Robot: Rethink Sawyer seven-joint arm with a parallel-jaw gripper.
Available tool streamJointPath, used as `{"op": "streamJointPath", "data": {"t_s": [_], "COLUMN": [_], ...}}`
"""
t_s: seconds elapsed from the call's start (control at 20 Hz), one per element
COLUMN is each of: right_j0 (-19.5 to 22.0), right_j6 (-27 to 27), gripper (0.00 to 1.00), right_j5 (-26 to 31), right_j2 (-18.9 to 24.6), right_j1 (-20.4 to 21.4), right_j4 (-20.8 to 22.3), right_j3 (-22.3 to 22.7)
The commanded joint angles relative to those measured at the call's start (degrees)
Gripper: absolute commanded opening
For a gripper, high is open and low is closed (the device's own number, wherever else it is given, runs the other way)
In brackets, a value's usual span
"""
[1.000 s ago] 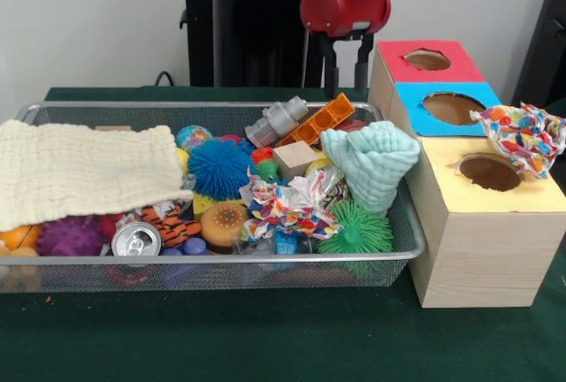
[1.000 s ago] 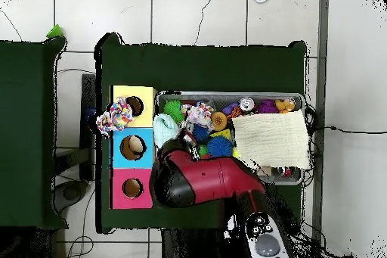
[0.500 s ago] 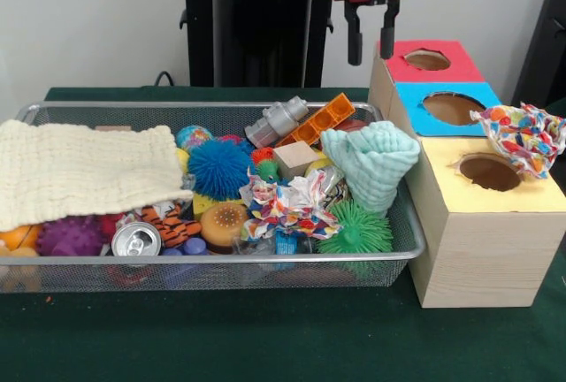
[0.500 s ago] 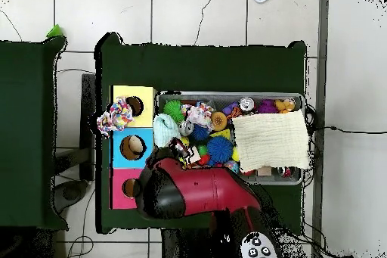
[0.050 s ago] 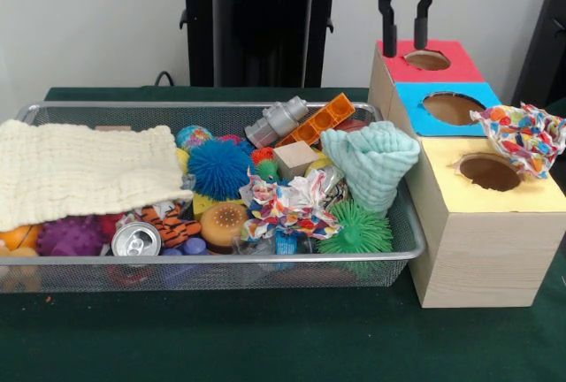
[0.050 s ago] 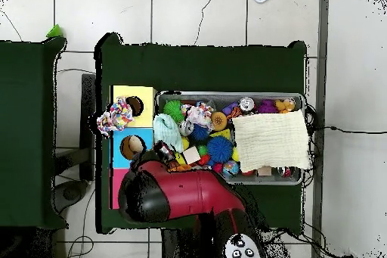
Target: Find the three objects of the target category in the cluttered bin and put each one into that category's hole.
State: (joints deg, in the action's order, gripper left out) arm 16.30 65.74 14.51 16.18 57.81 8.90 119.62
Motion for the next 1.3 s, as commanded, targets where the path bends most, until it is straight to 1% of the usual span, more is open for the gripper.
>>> {"op": "streamJointPath", "data": {"t_s": [0.05, 0.3, 0.4, 0.6, 0.8, 1.0, 1.15, 1.3], "right_j0": [-2.9, -4.6, -5.0, -6.1, -6.6, -7.5, -8.8, -9.3], "right_j6": [14.0, 15.5, 16.0, 15.9, 16.1, 16.3, 16.9, 17.5], "gripper": [1.00, 1.00, 1.00, 1.00, 1.00, 1.00, 1.00, 1.00], "right_j5": [1.8, -1.4, -2.4, -2.7, -4.2, -4.9, -4.9, -4.3], "right_j2": [1.6, 2.5, 2.4, 1.5, 1.4, 0.9, 0.3, 0.3], "right_j1": [-2.9, -4.5, -4.3, -4.0, -4.5, -5.3, -5.0, -3.5], "right_j4": [-3.9, -6.3, -7.1, -8.1, -8.4, -9.2, -10.1, -11.3], "right_j3": [1.9, 2.8, 3.6, 3.6, 4.1, 3.5, 3.5, 4.7]}}
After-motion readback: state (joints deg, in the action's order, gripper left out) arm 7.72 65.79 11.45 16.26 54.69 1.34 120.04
